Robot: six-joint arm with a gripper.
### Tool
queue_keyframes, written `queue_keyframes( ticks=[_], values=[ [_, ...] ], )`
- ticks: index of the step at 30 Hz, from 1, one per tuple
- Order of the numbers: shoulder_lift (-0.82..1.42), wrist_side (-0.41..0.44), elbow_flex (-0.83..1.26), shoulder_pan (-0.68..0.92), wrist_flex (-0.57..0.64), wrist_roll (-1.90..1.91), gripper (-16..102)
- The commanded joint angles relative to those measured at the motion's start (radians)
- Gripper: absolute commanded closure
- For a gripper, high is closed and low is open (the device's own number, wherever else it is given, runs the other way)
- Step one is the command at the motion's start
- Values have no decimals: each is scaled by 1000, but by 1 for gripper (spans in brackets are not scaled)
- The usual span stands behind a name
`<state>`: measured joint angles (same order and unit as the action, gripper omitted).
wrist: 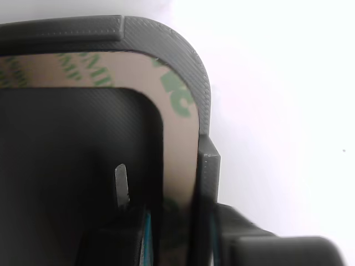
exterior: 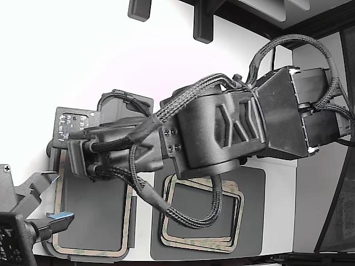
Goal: Move top rectangular frame to the holder.
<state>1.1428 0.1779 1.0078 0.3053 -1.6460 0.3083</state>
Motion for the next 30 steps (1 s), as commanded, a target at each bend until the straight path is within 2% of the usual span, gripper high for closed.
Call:
queue_keyframes(
  ticks=[1, 7, 15, 24, 30],
  values=[
    [21, 0, -25, -6, -8, 2, -13],
    [29, 6, -37, -5, -8, -11, -14],
    [150, 43, 28, -35, 20, -81, -14],
    [554, -9, 454, -189, 290, -222, -14],
    [920, -95, 900, -310, 554, -259, -14]
  ],
)
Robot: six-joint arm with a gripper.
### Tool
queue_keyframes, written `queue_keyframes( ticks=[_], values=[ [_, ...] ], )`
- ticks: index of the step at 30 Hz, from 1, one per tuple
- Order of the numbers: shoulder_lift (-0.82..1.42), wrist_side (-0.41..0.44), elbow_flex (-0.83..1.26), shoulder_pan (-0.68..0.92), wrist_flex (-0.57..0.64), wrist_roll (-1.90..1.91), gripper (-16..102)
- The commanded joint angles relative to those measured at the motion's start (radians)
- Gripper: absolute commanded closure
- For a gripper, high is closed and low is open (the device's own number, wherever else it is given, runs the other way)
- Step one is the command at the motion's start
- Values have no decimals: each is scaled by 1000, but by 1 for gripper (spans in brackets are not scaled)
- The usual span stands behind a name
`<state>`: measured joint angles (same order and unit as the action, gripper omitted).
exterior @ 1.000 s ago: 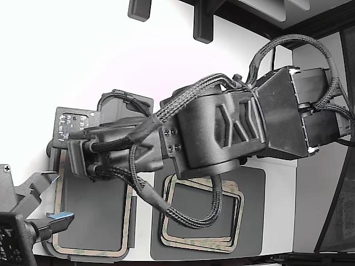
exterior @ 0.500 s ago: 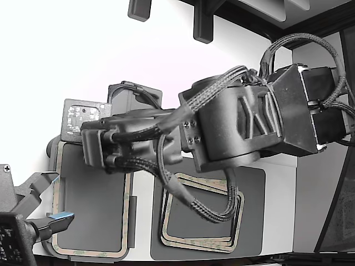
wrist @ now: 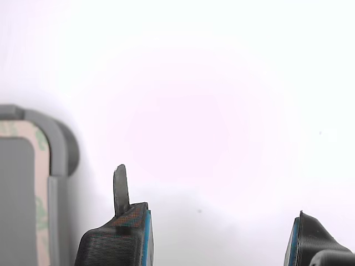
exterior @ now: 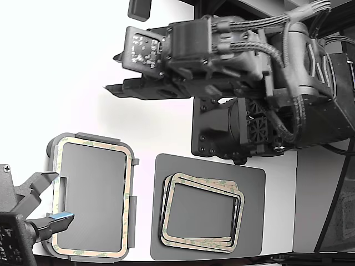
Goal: Move top rectangular frame to the holder.
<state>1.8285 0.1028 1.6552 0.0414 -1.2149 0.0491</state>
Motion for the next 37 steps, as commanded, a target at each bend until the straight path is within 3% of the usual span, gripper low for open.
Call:
queue_keyframes(
  ticks=[1, 10, 18, 23, 37],
  values=[
    [296, -31, 325, -61, 158, 2, -14],
    [664, -66, 699, -101, 262, 28, -14],
    [939, -40, 896, -120, 264, 55, -14],
    [1117, -84, 980, -118, 258, 31, -14],
    [1126, -60, 983, -118, 252, 48, -14]
  ],
)
